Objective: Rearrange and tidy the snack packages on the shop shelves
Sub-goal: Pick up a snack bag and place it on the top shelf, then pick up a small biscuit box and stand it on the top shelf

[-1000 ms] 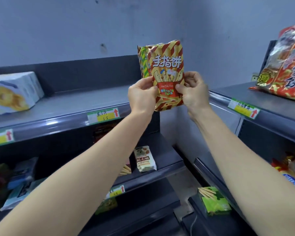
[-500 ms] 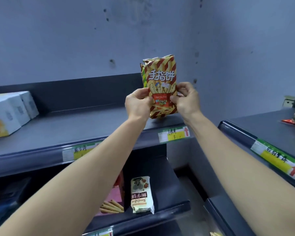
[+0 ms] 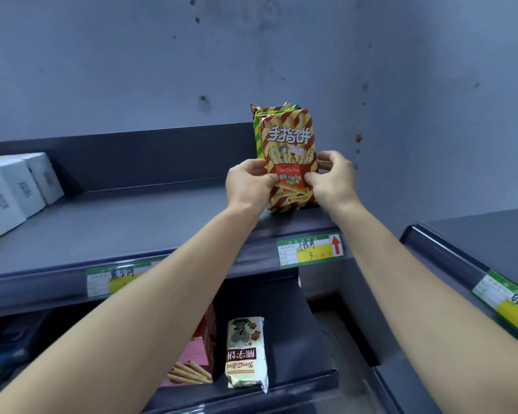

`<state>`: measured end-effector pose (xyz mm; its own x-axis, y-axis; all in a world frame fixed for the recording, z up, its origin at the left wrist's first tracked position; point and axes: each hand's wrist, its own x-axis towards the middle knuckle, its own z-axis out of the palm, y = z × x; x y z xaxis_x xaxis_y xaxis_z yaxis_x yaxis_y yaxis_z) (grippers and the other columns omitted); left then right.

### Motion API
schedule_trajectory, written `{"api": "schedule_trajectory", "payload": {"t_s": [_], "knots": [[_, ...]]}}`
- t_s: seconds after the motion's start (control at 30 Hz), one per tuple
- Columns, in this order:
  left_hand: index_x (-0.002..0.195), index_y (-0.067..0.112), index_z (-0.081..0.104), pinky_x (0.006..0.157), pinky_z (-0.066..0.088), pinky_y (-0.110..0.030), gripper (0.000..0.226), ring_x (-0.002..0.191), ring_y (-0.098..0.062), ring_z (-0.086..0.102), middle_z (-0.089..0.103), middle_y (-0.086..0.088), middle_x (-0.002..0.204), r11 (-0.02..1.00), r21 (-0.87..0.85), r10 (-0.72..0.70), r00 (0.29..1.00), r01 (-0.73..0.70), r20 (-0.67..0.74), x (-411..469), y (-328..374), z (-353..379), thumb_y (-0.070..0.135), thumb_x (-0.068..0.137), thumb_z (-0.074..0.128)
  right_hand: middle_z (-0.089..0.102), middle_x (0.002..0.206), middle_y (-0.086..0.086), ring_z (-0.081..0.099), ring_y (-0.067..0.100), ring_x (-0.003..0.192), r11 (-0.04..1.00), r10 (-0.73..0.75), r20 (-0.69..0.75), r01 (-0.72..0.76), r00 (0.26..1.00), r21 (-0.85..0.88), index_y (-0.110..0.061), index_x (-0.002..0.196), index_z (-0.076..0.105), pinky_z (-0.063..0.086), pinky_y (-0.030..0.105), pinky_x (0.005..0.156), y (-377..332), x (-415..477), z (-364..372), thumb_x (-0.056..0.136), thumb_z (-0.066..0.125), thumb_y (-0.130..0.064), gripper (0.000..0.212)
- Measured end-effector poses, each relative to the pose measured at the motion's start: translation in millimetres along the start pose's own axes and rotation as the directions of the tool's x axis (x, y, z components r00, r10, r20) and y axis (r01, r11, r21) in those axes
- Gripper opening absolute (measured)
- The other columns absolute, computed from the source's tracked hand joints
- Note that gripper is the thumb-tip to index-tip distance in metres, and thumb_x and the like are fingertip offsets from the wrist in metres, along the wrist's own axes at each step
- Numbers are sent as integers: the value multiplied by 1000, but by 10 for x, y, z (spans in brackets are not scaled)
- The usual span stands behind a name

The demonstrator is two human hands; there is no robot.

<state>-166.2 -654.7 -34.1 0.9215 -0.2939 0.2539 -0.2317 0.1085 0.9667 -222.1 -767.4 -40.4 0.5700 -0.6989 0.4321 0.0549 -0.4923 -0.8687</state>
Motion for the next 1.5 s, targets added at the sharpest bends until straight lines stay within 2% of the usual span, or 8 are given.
{"api": "schedule_trajectory", "payload": {"t_s": [0.2, 0.33, 0.4, 0.53, 0.67, 0.93, 1.07, 1.5], "knots": [[118, 5, 60, 89, 54, -32, 34, 97, -20, 63, 65, -5, 101, 991, 107, 80, 997, -81, 11, -134, 50, -165, 4, 85, 66, 54, 134, 5, 50, 18, 123, 992, -87, -95, 78, 992, -99, -8, 132, 49, 40, 24, 96, -127, -207, -90, 90, 59, -10, 43], [114, 6, 63, 86, 53, -30, 29, 90, -16, 61, 65, -7, 99, 974, 159, 159, 986, -164, 44, -341, 150, -396, 7, 84, 66, 61, 113, 1, 54, 9, 96, 983, -179, -98, 173, 979, -62, -9, 121, 58, 46, 12, 80, -302, -523, -52, 88, 60, -10, 33], [108, 7, 66, 85, 53, -30, 24, 85, -15, 60, 66, -7, 95, 966, 168, 192, 980, -199, 57, -484, 208, -571, 6, 84, 66, 62, 107, 1, 57, 9, 92, 976, -216, -58, 215, 975, -16, -10, 117, 60, 47, 5, 72, -416, -743, 45, 88, 62, -9, 30], [101, 7, 68, 85, 53, -31, 19, 80, -12, 60, 66, -5, 87, 956, 167, 227, 969, -241, 97, -810, 302, -1046, 4, 83, 65, 65, 103, -2, 61, 10, 97, 966, -254, 89, 249, 963, 67, -11, 111, 65, 50, 22, 89, -595, -1273, 291, 87, 62, -9, 25], [97, 9, 68, 78, 54, -29, 15, 79, -13, 61, 66, -5, 88, 942, 235, 210, 967, -240, 147, -1166, 303, -1659, 4, 84, 64, 65, 95, -6, 60, 4, 89, 962, -271, 202, 255, 941, 101, -13, 104, 67, 46, 10, 81, -724, -1797, 522, 87, 60, -8, 19], [103, 5, 68, 79, 53, -29, 19, 76, -11, 62, 68, -8, 88, 942, 335, -9, 999, -6, 43, -1925, -282, -2794, 4, 85, 64, 70, 97, -2, 65, 8, 88, 985, -172, 525, 139, 834, 102, -16, 104, 68, 49, 20, 79, -762, -2718, 1303, 88, 61, -12, 19], [104, 10, 68, 79, 51, -27, 20, 82, -10, 61, 67, -2, 89, 910, 396, -96, 992, 120, -82, -2225, -542, -3349, 10, 85, 65, 69, 109, 0, 63, 12, 100, 994, -105, 628, 103, 771, 39, -14, 113, 67, 50, 27, 91, -700, -3159, 1706, 89, 61, -15, 25], [107, 17, 67, 94, 50, -35, 21, 98, -11, 62, 67, 6, 99, 861, 391, -232, 935, 325, -268, -2684, -788, -4329, 16, 87, 62, 64, 117, -5, 56, 5, 103, 993, -72, 790, 115, 609, 2, -16, 123, 61, 38, 13, 82, -917, -3846, 2372, 93, 56, -17, 31]]}}
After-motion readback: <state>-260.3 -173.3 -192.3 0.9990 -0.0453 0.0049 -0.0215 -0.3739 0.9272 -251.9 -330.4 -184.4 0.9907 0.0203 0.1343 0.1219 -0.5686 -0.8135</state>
